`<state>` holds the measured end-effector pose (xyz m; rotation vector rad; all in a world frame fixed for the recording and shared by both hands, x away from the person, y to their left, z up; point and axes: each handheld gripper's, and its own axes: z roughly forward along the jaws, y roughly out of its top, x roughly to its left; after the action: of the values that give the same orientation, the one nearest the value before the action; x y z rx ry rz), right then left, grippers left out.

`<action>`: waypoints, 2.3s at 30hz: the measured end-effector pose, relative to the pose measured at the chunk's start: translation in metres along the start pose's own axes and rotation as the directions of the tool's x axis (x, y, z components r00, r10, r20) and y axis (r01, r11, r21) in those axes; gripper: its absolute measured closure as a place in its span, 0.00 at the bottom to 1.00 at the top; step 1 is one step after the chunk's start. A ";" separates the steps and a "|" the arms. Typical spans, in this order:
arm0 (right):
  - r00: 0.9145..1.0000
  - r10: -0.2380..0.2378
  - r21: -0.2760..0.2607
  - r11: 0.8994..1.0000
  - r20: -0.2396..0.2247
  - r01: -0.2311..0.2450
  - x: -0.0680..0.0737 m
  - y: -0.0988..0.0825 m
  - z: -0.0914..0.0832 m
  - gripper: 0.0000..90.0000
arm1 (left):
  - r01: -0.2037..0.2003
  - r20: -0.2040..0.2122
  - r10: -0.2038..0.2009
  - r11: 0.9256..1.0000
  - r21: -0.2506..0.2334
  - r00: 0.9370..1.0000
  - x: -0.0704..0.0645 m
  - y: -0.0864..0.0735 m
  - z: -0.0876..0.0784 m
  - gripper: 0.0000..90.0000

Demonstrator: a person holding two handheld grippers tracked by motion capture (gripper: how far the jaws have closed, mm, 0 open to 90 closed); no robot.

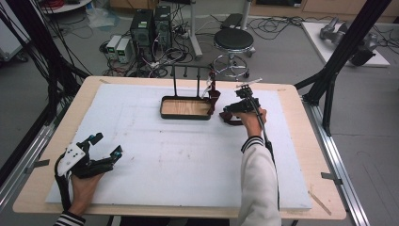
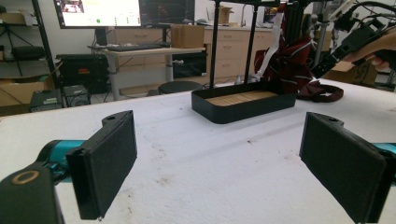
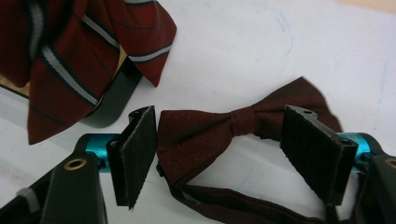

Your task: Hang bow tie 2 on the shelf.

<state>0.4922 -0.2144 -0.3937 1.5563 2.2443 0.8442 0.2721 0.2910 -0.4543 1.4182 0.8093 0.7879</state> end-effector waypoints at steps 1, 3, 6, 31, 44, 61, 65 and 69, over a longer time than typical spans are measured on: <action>1.000 0.008 0.002 1.000 -0.008 -0.008 0.000 0.000 0.002 0.30 | 0.001 0.000 -0.001 1.000 -0.001 1.000 0.000 0.000 0.000 0.13; 1.000 0.020 0.005 1.000 -0.013 -0.020 0.000 -0.001 0.004 0.30 | 0.001 0.000 -0.001 1.000 0.000 1.000 0.000 0.000 0.000 0.13; 0.999 0.035 0.004 0.999 -0.012 -0.035 0.000 -0.002 0.006 0.32 | 0.000 0.001 0.000 1.000 0.000 1.000 0.000 0.000 0.000 0.13; 0.984 0.174 0.100 0.980 -0.042 -0.170 -0.004 -0.010 0.027 0.48 | 0.001 0.002 -0.001 1.000 -0.001 1.000 0.000 0.000 0.000 0.13; 0.973 0.229 0.115 0.968 -0.027 -0.225 -0.003 -0.011 0.028 0.66 | -0.001 0.002 0.001 1.000 -0.001 1.000 0.000 0.000 0.000 0.13; 0.940 0.338 0.143 0.933 -0.046 -0.329 -0.001 -0.012 0.028 0.94 | 0.000 0.002 0.000 1.000 -0.001 1.000 0.000 0.000 0.000 0.13; 0.938 0.341 0.150 0.932 -0.059 -0.330 -0.002 -0.013 0.027 0.95 | 0.000 0.002 0.000 1.000 0.000 1.000 0.000 0.000 0.000 0.13; 0.947 0.318 0.137 0.941 -0.047 -0.310 -0.001 -0.012 0.025 0.96 | -0.001 0.002 0.001 1.000 0.000 1.000 0.000 0.000 0.000 0.13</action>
<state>0.4969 -0.2102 -0.4210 2.0133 2.1650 0.8595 0.2721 0.2909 -0.4543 1.4193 0.8070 0.7872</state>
